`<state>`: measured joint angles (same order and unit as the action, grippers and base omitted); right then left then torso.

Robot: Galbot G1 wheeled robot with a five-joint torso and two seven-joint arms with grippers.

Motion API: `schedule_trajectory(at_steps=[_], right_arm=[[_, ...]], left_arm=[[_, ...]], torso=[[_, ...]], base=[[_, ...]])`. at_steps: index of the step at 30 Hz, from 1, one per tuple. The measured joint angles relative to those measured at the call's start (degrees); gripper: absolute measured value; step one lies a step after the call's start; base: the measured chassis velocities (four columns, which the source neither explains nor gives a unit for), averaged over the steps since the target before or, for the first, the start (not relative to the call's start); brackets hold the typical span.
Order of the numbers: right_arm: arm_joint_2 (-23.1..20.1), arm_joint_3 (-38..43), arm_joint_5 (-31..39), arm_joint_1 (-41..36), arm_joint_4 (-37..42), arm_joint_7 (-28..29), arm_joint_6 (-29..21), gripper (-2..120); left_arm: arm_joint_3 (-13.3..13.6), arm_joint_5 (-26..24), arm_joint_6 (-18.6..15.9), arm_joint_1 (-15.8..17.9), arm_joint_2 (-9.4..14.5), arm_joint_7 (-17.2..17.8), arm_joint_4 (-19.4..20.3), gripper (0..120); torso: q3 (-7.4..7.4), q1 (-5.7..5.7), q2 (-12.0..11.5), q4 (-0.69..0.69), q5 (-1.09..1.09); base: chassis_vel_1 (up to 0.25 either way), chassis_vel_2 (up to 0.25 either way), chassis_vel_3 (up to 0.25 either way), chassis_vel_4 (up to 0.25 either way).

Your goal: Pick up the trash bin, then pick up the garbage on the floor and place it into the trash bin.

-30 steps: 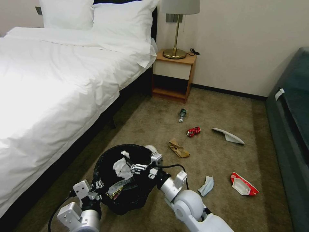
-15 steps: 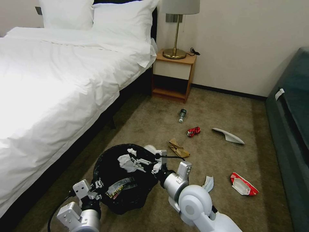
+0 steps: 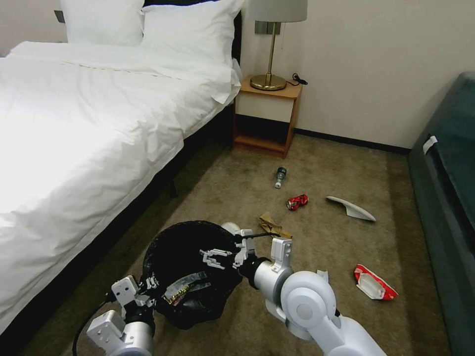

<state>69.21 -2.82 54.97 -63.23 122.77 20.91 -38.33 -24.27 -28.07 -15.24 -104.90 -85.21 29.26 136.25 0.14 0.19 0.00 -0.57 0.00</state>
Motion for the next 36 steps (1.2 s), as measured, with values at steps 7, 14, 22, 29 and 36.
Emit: schedule_trajectory(at_steps=[7, 14, 22, 29, 36], right_arm=[[-2.8, 0.4, -4.0, 0.8, -0.1, -2.4, -1.6, 100], [-2.8, 1.2, -11.1, 0.5, -0.4, -6.8, 3.9, 100], [0.3, 5.6, -26.0, -1.1, -2.6, -17.9, 26.3, 100], [4.0, 13.5, -44.5, -5.1, -3.9, -19.0, 43.1, 100], [4.7, 18.7, -50.9, -10.2, -3.9, -12.9, 49.5, 100]], left_arm=[[0.1, 0.2, 0.0, 0.0, -0.1, 0.0, -0.1, 4], [0.0, 0.2, 0.2, 0.1, -0.2, -0.1, -0.2, 4], [-2.1, 0.0, 1.2, 0.2, -0.6, 1.1, 0.7, 4], [-6.9, -2.5, 2.1, 0.7, -1.2, 2.1, 2.4, 4], [-10.7, -3.9, 2.7, 0.7, -1.6, 3.0, 4.1, 4]], torso=[[0.00, 0.00, 0.0, 0.00, 0.00], [0.00, 0.00, 0.0, 0.00, 0.00], [0.00, 0.00, 0.0, 0.00, -0.01], [0.00, 0.00, 0.0, 0.00, -0.01], [0.00, 0.00, 0.0, -0.01, -0.01]], base=[[0.000, 0.000, 0.000, 0.000], [0.000, 0.000, 0.000, 0.000], [0.000, 0.000, 0.000, 0.000], [0.000, 0.000, 0.000, 0.000], [0.000, 0.000, 0.000, 0.000]])
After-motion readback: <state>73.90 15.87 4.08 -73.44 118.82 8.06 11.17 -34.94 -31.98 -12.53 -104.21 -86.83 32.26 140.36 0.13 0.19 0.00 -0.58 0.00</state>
